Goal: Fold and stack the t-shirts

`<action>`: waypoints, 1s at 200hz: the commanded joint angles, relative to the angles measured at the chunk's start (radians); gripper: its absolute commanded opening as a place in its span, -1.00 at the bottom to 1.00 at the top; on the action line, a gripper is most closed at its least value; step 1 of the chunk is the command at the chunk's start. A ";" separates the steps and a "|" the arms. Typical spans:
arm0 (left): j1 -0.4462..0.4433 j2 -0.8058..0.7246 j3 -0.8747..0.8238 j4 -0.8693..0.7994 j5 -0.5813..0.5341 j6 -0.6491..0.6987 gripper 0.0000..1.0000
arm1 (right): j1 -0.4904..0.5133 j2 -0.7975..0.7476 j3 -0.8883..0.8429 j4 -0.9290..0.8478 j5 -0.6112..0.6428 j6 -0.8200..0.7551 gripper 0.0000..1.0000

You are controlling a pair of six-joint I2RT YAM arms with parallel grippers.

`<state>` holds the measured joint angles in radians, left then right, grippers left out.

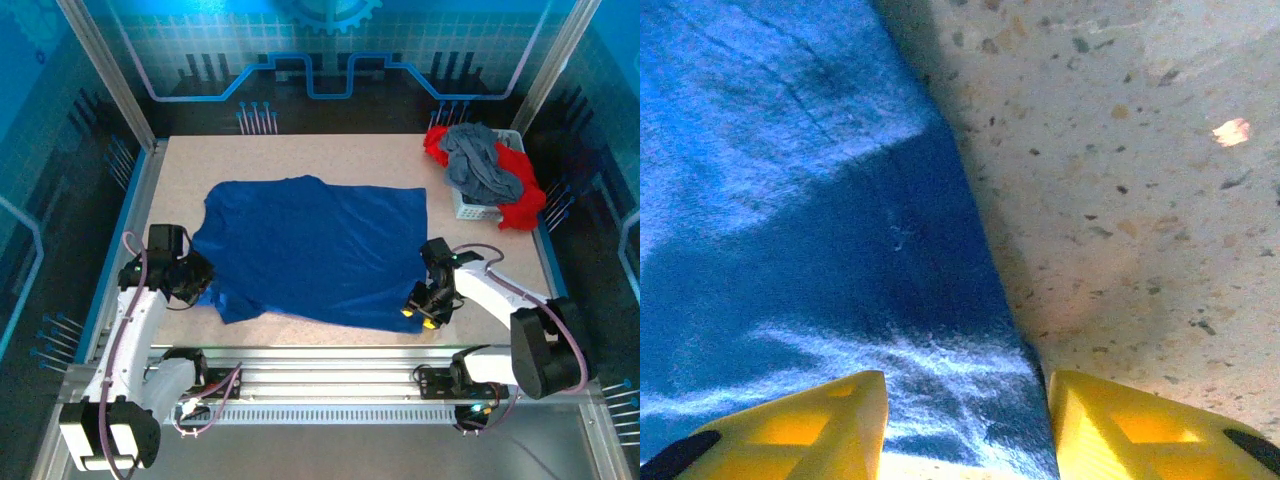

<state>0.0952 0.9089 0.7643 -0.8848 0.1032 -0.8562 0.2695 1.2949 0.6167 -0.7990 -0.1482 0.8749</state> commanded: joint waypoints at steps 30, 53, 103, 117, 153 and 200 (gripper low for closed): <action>-0.005 -0.007 0.022 -0.003 0.027 0.020 -1.00 | 0.022 -0.019 0.040 -0.026 -0.029 0.029 -0.17; -0.005 -0.007 0.023 -0.003 0.027 0.020 -1.00 | 0.026 -0.016 0.055 -0.039 -0.027 0.030 -0.28; -0.006 -0.008 0.022 -0.005 0.027 0.020 -1.00 | 0.026 0.010 0.069 -0.058 -0.012 0.016 -0.59; -0.006 -0.009 0.023 -0.006 0.028 0.020 -1.00 | 0.026 0.011 0.076 -0.082 -0.004 0.008 -0.55; -0.006 -0.010 0.024 -0.006 0.028 0.019 -1.00 | 0.027 -0.019 0.084 -0.145 0.022 -0.016 -0.43; -0.008 -0.002 0.019 0.007 0.032 0.013 -1.00 | 0.029 -0.001 0.075 -0.108 0.010 -0.002 -0.45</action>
<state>0.0940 0.9089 0.7643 -0.8848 0.1108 -0.8566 0.2817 1.2831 0.6807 -0.9001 -0.1383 0.8707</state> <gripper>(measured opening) 0.053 0.283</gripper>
